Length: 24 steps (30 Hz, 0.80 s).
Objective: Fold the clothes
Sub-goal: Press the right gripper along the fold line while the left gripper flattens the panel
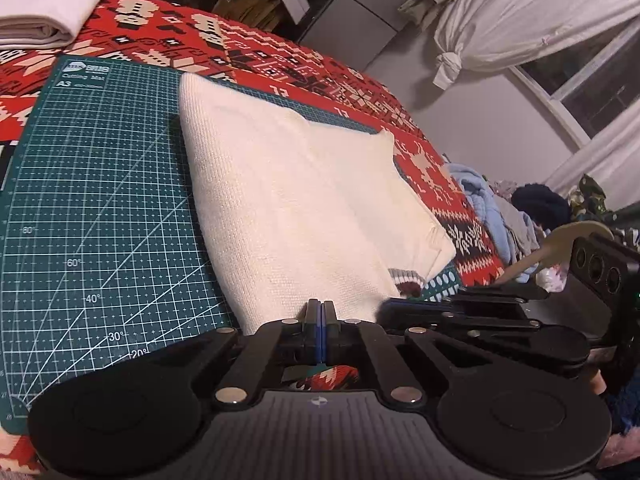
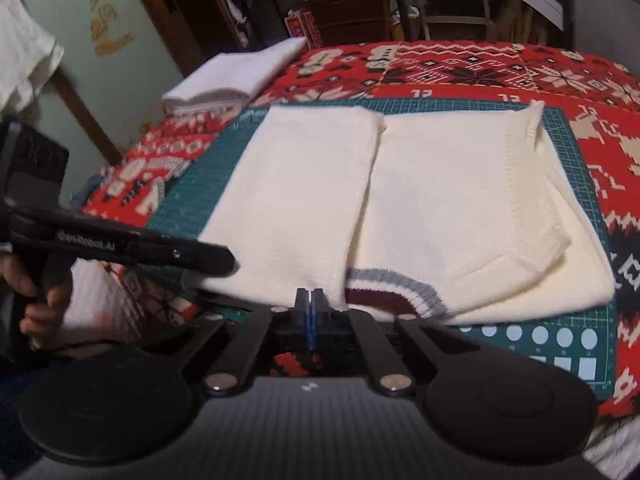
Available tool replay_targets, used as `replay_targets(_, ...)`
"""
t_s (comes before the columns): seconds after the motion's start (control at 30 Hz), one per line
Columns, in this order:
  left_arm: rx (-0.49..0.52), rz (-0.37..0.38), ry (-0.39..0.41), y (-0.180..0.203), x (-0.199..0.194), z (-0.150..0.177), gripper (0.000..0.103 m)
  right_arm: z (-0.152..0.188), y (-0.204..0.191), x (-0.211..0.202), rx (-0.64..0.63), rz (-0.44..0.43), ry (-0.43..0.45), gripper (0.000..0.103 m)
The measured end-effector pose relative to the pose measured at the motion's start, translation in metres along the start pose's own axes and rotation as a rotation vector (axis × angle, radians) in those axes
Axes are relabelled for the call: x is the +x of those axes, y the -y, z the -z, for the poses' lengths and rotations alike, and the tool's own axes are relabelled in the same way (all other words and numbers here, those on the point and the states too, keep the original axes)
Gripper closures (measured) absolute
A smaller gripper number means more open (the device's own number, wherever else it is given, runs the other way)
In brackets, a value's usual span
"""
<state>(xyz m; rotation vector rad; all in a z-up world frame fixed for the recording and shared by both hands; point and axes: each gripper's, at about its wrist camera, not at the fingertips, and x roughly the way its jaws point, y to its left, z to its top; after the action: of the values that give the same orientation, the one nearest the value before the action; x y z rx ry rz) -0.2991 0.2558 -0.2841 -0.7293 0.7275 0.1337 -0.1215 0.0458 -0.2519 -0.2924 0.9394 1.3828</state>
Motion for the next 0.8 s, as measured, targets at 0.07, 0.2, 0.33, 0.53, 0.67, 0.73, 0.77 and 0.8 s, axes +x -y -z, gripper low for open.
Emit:
replay_targets(0.07,-0.028,0.013,0.032,-0.001,-0.009,-0.004,0.098,-0.006,-0.001,-0.009,0.003,-0.016,0.034,0.098)
replay_targets(0.2,-0.072,0.009,0.087,-0.011,-0.013,-0.019,0.098,-0.027,-0.013,-0.001,-0.045,-0.027,0.055,0.097)
replay_targets(0.33,-0.082,-0.021,0.094,-0.022,-0.003,-0.022,0.098,-0.046,-0.027,0.036,-0.096,-0.008,0.035,0.097)
replay_targets(0.53,-0.091,-0.045,0.091,-0.031,-0.003,-0.011,0.100,-0.040,-0.009,0.052,-0.070,0.010,0.005,0.099)
replay_targets(0.67,-0.133,-0.022,0.100,-0.034,-0.014,-0.015,0.101,-0.047,-0.001,0.043,-0.036,0.029,-0.007,0.097)
replay_targets(0.73,-0.138,0.002,0.140,-0.034,-0.019,-0.021,0.101,-0.053,-0.001,0.039,-0.029,0.026,0.002,0.096)
replay_targets(0.77,-0.141,0.007,0.154,-0.034,-0.018,-0.026,0.101,-0.057,-0.002,0.040,-0.027,0.019,0.008,0.096)
replay_targets(0.8,-0.141,0.007,0.161,-0.035,-0.016,-0.031,0.101,-0.062,-0.004,0.043,-0.025,0.005,0.015,0.096)
